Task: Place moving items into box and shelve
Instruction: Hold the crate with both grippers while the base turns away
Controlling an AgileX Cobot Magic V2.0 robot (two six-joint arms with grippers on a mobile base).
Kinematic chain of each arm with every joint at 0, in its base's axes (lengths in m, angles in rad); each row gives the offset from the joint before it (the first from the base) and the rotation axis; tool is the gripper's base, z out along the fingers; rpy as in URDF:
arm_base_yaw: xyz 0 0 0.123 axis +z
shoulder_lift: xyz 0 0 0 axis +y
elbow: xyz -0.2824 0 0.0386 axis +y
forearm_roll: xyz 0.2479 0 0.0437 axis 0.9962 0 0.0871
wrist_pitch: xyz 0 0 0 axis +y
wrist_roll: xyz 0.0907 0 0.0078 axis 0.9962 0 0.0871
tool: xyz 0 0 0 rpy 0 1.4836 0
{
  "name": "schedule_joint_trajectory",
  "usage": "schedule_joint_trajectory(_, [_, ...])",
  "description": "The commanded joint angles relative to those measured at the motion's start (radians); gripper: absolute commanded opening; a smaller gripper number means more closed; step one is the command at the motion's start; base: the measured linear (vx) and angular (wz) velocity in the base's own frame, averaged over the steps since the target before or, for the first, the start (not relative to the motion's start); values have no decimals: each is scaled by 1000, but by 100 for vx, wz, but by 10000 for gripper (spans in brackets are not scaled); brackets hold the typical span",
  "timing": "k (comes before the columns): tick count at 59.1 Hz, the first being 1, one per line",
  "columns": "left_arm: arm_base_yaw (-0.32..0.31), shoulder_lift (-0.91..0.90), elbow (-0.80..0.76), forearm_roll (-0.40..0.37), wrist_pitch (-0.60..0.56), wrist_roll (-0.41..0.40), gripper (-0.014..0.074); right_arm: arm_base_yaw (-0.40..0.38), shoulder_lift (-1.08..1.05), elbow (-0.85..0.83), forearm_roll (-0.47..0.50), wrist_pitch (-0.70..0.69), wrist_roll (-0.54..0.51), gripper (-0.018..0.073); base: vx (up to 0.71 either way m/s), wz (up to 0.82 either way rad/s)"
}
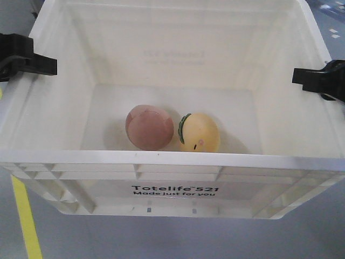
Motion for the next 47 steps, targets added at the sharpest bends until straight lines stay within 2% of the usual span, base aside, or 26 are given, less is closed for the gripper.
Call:
schedule_joint_trajectory(1, [-5,-35,-49,-112,-103,30,-6,1,-23,-48,58,-140,0,-6,3,51])
schedule_joint_trajectory(47, [-5,-34,-49,-112,-103,30,-6,1,-23,-48,58,-140,0,-6,10,52])
